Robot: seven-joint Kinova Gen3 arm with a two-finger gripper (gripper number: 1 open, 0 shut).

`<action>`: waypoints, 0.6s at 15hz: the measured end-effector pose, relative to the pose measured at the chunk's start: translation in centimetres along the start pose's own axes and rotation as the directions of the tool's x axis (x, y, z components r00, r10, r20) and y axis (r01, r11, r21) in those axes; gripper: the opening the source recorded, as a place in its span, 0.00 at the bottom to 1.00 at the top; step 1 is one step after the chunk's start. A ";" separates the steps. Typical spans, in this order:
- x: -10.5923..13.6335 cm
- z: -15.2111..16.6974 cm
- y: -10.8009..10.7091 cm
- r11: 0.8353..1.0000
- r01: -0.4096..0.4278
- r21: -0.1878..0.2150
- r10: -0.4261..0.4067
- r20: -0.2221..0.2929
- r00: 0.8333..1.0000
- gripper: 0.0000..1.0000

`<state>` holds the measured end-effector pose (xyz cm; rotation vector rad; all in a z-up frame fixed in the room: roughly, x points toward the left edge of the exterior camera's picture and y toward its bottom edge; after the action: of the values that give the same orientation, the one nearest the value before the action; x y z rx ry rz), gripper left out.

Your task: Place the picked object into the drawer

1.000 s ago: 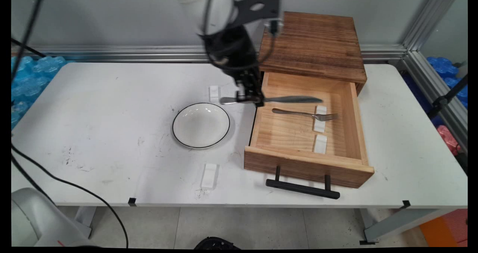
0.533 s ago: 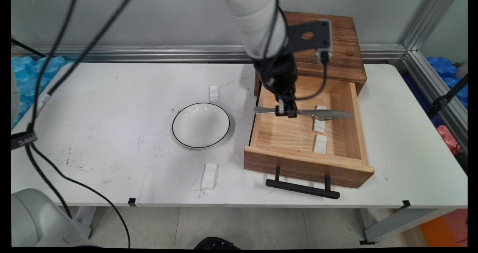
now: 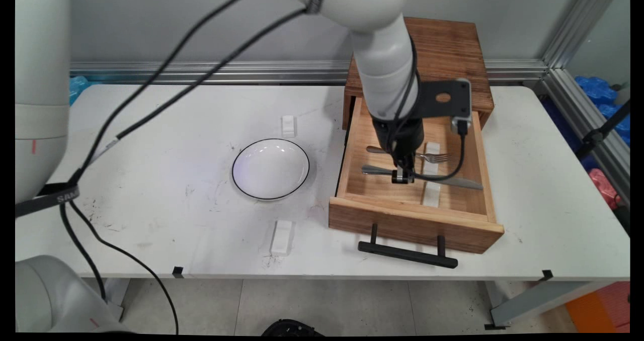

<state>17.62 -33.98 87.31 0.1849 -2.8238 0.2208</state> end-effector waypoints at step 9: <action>0.7 5.2 -0.6 1.000 -0.014 -0.017 0.015 0.042 0.999 0.00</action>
<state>15.55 -35.53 82.71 0.1680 -2.8690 0.1990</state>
